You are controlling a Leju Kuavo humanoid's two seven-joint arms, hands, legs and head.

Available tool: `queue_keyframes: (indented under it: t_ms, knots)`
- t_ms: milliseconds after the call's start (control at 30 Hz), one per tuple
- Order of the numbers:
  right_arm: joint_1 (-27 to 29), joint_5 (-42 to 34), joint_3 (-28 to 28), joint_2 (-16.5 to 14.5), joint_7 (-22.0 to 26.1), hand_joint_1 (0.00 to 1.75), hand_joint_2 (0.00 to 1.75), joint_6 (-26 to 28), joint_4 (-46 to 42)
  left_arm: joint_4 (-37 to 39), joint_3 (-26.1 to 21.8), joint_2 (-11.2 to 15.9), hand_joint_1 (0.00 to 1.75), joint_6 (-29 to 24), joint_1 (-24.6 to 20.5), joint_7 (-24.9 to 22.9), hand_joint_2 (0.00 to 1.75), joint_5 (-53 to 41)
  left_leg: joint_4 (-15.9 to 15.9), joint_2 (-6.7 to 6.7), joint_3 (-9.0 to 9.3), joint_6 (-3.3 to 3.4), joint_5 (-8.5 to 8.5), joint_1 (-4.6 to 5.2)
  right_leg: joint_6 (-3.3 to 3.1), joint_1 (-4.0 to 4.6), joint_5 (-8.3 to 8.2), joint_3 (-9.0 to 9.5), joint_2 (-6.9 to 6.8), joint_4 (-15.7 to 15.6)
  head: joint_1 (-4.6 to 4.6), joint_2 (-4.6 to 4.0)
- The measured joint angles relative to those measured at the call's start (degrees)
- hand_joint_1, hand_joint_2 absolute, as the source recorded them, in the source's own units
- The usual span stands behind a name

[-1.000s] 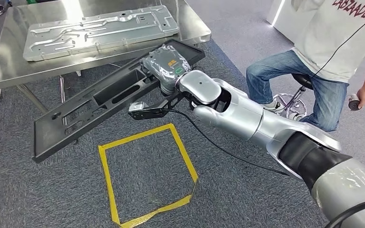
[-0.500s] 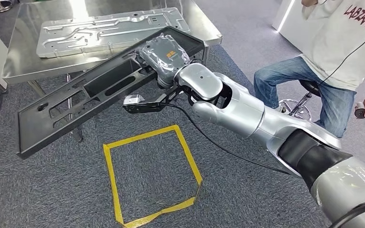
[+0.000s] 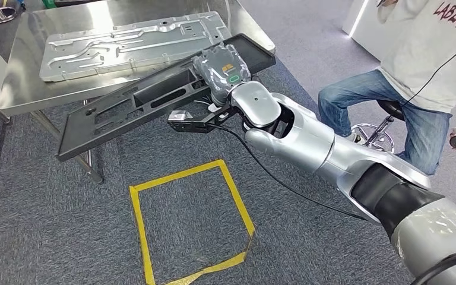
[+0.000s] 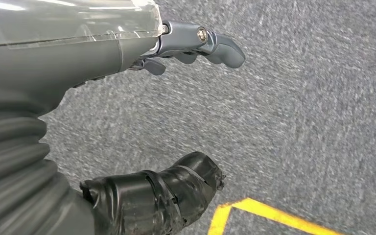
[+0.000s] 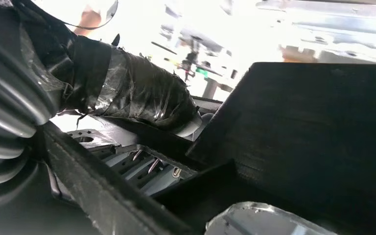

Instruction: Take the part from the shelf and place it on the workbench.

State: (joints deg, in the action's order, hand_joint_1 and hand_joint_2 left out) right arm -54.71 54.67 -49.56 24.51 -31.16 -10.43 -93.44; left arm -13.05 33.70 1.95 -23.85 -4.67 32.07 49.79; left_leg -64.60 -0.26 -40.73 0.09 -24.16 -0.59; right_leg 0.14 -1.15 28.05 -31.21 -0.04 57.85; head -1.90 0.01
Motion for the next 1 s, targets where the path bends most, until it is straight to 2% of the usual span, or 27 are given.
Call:
queue_keyframes:
  t_ms: [33, 67, 167, 200, 233, 267, 367, 400, 433, 467, 500, 567, 600, 667, 700, 733, 800, 833, 867, 900, 933, 967, 1000]
  knots:
    - [0.1, -0.1, 0.3, 0.3, -0.7, 1.75, 1.75, 0.0, 0.3, 0.0, 0.0, 0.0, 0.00, 0.0, 0.0, 0.0, 1.75, 0.0, 3.0, -0.02, 1.49, 0.27, 0.79, 0.13, 0.33, 0.10, 0.38, 0.24, 0.01, 0.0, -0.02, 0.01]
    - [0.2, -0.1, 0.6, 0.6, -1.5, 1.75, 1.75, 0.0, 0.7, 0.0, 0.0, 0.0, 0.00, 0.0, -0.1, 0.0, 1.75, 0.0, 4.8, -0.04, 2.40, 0.56, 0.85, 0.26, 0.69, 0.17, 0.63, 0.41, 0.01, -0.1, -0.04, 0.01]
    - [0.7, -0.3, 1.4, 1.4, -3.5, 1.75, 1.75, 0.0, 1.5, 0.0, 0.0, 0.0, 0.00, 0.0, -0.1, -0.1, 1.75, -0.2, 6.0, -0.21, 3.45, 1.58, -0.22, 0.35, 1.67, 0.25, 0.67, 0.55, -0.01, 0.3, -0.08, 0.01]
    - [0.9, -0.4, 1.5, 1.6, -3.8, 1.75, 1.75, 0.0, 1.8, 0.0, 0.0, 0.0, 0.00, -0.1, 0.0, -0.1, 1.75, -0.2, 6.3, -0.27, 3.93, 1.92, -0.43, 0.30, 1.86, 0.22, 0.66, 0.17, 0.01, 1.3, -0.10, 0.01]
    - [1.0, -0.4, 1.6, 1.8, -4.0, 1.75, 1.75, 0.0, 2.0, 0.0, 0.0, 0.0, 0.00, -0.1, 0.0, -0.1, 1.75, -0.2, 6.5, -0.31, 4.44, 2.25, -0.64, 0.28, 2.00, 0.13, 0.95, -0.76, 0.03, 3.0, -0.14, 0.01]
    - [1.0, -0.5, 1.8, 2.0, -4.1, 1.75, 1.75, 0.0, 2.2, 0.0, 0.0, 0.0, 0.00, -0.1, 0.0, -0.1, 1.75, -0.2, 6.7, -0.34, 4.91, 2.55, -0.90, 0.27, 2.10, 0.12, 1.68, -2.45, 0.07, 5.9, -0.16, 0.01]
    - [1.6, -0.7, 2.2, 2.4, -4.8, 1.75, 1.75, 0.0, 2.8, 0.0, 0.0, 0.0, 0.00, -0.1, -0.1, -0.1, 1.75, -0.2, 6.8, -0.48, 6.40, 3.08, -2.25, 0.44, 2.28, 0.19, 5.30, -9.22, 0.15, 15.5, -0.23, 0.02]
    - [1.9, -0.8, 2.3, 2.6, -5.1, 1.75, 1.75, 0.0, 3.0, 0.0, 0.0, 0.0, 0.00, -0.1, -0.1, -0.1, 1.75, -0.3, 6.8, -0.56, 7.16, 3.10, -2.83, 0.48, 2.34, 0.15, 5.44, -10.61, 0.15, 16.4, -0.23, 0.02]
    - [2.3, -0.9, 2.4, 2.8, -5.5, 1.75, 1.75, 0.0, 3.3, 0.0, 0.0, 0.0, 0.00, -0.1, 0.0, -0.2, 1.75, -0.3, 6.8, -0.64, 8.02, 3.07, -3.46, 0.50, 2.40, 0.10, 4.40, -11.08, 0.13, 15.3, -0.23, 0.02]
    - [2.6, -1.1, 2.4, 3.1, -5.8, 1.75, 1.75, 0.0, 3.7, 0.0, 0.0, -0.1, 0.00, -0.1, 0.1, -0.2, 1.75, -0.3, 6.7, -0.71, 8.96, 2.98, -4.14, 0.50, 2.40, 0.05, 2.05, -10.64, 0.11, 12.2, -0.24, 0.02]
    - [2.7, -1.2, 2.6, 3.3, -6.1, 1.75, 1.75, 0.0, 4.1, 0.0, 0.0, -0.1, 0.00, -0.1, 0.2, -0.2, 1.75, -0.3, 6.7, -0.77, 9.67, 2.81, -4.86, 0.51, 2.35, -0.01, -1.28, -9.87, 0.08, 8.1, -0.26, 0.01]
    - [2.8, -1.7, 3.0, 3.8, -6.6, 1.75, 1.75, 0.2, 4.9, 0.0, 0.0, -0.2, 0.00, -0.2, 0.0, -0.3, 1.75, -0.3, 6.4, -0.91, 10.75, 2.23, -6.20, 0.57, 1.90, 0.25, -5.11, -8.55, -0.01, 2.3, -0.19, 0.01]
    - [2.8, -2.0, 3.1, 3.9, -6.8, 1.75, 1.75, 0.3, 5.2, 0.0, 0.0, -0.2, 0.00, -0.2, 0.0, -0.3, 1.75, -0.3, 6.3, -0.95, 11.14, 1.85, -6.65, 0.58, 1.52, 0.43, -5.67, -8.21, -0.02, 1.3, -0.18, 0.01]
    - [3.0, -2.2, 3.4, 4.2, -7.1, 1.75, 1.75, 0.5, 5.6, 0.0, 0.0, -0.1, 0.00, -0.3, -0.2, -0.4, 1.75, -0.3, 5.9, -0.90, 11.67, 1.20, -6.88, 0.61, 0.71, 0.54, -5.07, -7.35, 0.04, 1.3, -0.17, 0.02]
    - [3.0, -2.2, 3.5, 4.3, -7.2, 1.75, 1.75, 0.6, 5.7, 0.0, 0.0, -0.1, 0.00, -0.3, -0.2, -0.4, 1.75, -0.3, 4.7, -0.83, 11.27, 0.96, -6.51, 0.60, 0.36, 0.41, -4.85, -6.85, 0.08, 1.1, -0.20, 0.01]
    - [3.0, -2.2, 3.7, 4.4, -7.2, 1.75, 1.75, 0.6, 5.9, 0.0, 0.0, -0.1, 0.00, -0.3, -0.3, -0.4, 1.75, -0.3, 2.4, -0.69, 9.81, 0.70, -5.86, 0.59, 0.05, 0.26, -4.55, -6.26, 0.09, 1.0, -0.19, 0.01]
    - [2.9, -2.2, 4.2, 4.5, -7.2, 1.75, 1.75, 0.8, 6.1, 0.0, 0.0, -0.2, 0.00, -0.3, -0.5, -0.5, 1.75, -0.3, -4.9, -0.32, 4.68, 0.15, -5.40, 0.46, -0.42, 0.15, -3.73, -4.99, 0.11, 0.8, -0.17, 0.01]
    - [3.0, -2.2, 4.4, 4.5, -7.2, 1.75, 1.75, 0.9, 6.3, 0.0, 0.0, -0.2, 0.00, -0.4, -0.5, -0.5, 1.75, -0.3, -8.3, -0.17, 1.86, -0.07, -6.42, 0.43, -0.58, 0.17, -3.13, -4.25, 0.11, 0.7, -0.15, 0.02]
    - [3.1, -2.2, 4.5, 4.6, -7.2, 1.75, 1.75, 1.1, 6.5, 0.0, 0.0, -0.3, 0.00, -0.4, -0.4, -0.5, 1.75, -0.3, -10.3, -0.09, -0.42, -0.17, -8.26, 0.42, -0.65, 0.20, -2.46, -3.40, 0.15, 0.6, -0.16, 0.02]
    - [3.3, -2.2, 4.6, 4.6, -7.0, 1.75, 1.75, 1.2, 6.6, 0.0, 0.0, -0.3, 0.00, -0.4, -0.3, -0.5, 1.75, -0.2, -10.6, -0.07, -1.96, -0.09, -10.18, 0.47, -0.70, 0.26, -1.71, -2.39, 0.20, 0.6, -0.15, 0.02]
    - [3.5, -2.2, 4.6, 4.5, -6.8, 1.75, 1.75, 1.5, 6.7, 0.0, 0.0, -0.3, 0.00, -0.4, -0.2, -0.5, 1.75, -0.2, -9.5, -0.07, -2.75, 0.16, -11.50, 0.58, -0.71, 0.35, -0.90, -1.30, 0.25, 0.6, -0.15, 0.02]
    - [3.6, -2.1, 4.6, 4.5, -6.5, 1.75, 1.75, 1.9, 6.8, 0.0, 0.0, -0.3, 0.00, -0.4, -0.1, -0.5, 1.75, -0.1, -7.0, -0.08, -2.92, 0.54, -11.26, 0.76, -0.71, 0.46, -0.10, -0.18, 0.28, 0.6, -0.15, 0.02]
    - [3.7, -2.0, 4.6, 4.5, -6.2, 1.75, 1.75, 2.4, 6.9, 0.0, 0.0, -0.3, 0.00, -0.5, 0.0, -0.5, 1.75, -0.1, -3.6, -0.09, -2.66, 1.14, -8.87, 1.05, -0.69, 0.60, 0.70, 0.87, 0.28, 0.6, -0.15, 0.02]
